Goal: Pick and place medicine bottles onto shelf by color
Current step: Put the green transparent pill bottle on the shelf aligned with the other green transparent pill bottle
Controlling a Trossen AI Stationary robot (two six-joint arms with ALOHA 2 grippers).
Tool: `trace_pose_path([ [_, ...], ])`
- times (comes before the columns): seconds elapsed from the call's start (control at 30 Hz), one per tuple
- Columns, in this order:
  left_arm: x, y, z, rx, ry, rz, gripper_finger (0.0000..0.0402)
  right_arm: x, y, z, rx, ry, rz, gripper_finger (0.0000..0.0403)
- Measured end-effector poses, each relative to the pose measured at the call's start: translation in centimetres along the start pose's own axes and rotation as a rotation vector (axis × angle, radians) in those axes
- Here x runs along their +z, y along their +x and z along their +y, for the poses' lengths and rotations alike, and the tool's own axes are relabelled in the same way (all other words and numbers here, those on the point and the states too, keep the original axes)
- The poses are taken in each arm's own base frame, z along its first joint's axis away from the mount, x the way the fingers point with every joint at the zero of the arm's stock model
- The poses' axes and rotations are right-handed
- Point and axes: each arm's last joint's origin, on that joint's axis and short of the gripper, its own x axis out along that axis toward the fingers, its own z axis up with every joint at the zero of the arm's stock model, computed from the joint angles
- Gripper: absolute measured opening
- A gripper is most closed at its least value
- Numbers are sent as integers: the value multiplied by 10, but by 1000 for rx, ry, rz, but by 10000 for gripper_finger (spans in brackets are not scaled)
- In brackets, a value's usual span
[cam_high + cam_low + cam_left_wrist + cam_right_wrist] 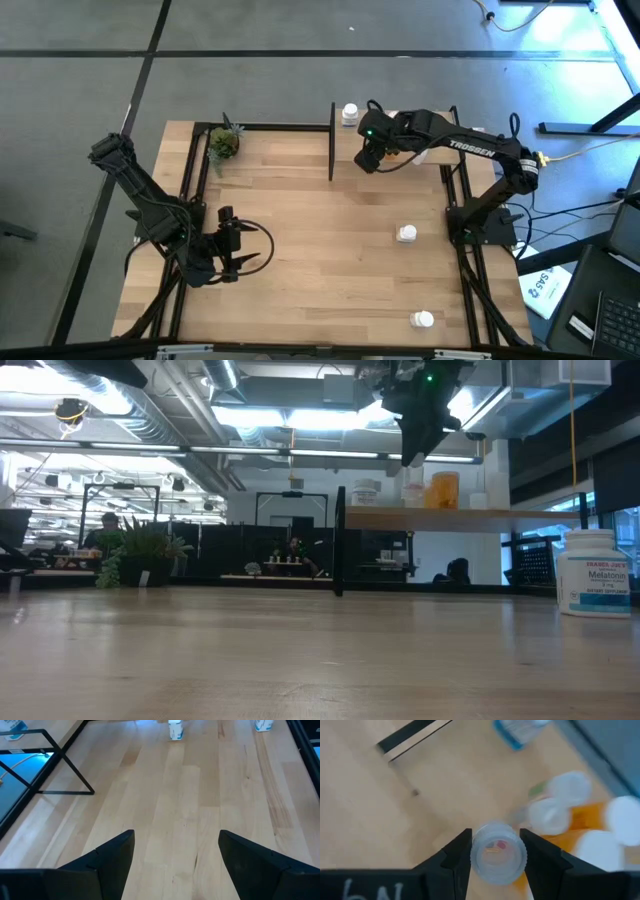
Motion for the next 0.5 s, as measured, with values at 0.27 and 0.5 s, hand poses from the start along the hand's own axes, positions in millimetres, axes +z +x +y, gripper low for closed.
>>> trace_pose_path([
  [0.27, 0, 0, 0, 0, 0, 0, 283, -1, 1, 3, 23, -10, 20, 153],
  [0.5, 0, 0, 0, 0, -5, 0, 283, -1, 18, 7, 2, -61, 84, 153],
])
